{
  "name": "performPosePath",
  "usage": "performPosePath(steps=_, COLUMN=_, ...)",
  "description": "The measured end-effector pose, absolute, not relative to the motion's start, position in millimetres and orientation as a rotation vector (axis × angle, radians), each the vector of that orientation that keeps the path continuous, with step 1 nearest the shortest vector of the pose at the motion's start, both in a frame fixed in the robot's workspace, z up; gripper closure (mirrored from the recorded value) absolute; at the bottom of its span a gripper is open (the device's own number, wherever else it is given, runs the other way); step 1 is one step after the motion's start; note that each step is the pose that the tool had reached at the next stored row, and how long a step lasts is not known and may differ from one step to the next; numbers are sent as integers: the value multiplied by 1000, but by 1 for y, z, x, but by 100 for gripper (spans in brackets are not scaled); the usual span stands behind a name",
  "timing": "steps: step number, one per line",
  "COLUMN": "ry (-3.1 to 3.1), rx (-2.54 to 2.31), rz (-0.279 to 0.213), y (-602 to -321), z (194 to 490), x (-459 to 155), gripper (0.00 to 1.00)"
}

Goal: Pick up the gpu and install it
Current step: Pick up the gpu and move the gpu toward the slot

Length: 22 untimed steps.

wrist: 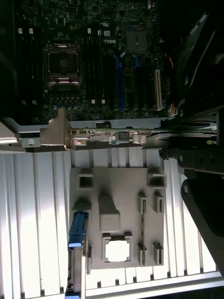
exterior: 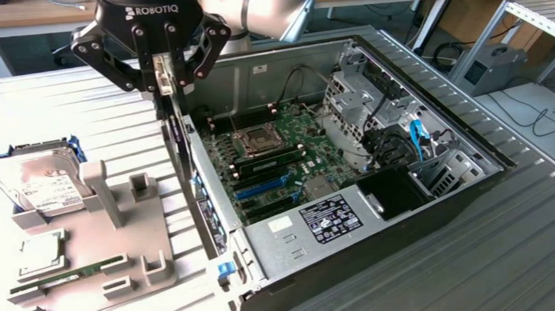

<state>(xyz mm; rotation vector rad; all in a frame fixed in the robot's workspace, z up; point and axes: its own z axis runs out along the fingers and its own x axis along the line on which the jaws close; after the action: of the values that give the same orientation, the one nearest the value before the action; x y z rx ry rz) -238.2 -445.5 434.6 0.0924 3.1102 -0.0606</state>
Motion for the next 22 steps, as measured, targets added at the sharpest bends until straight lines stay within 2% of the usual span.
performPosePath(steps=22, ry=3110, rx=92, rz=-63, y=-445, z=435, x=-218, gripper=74)
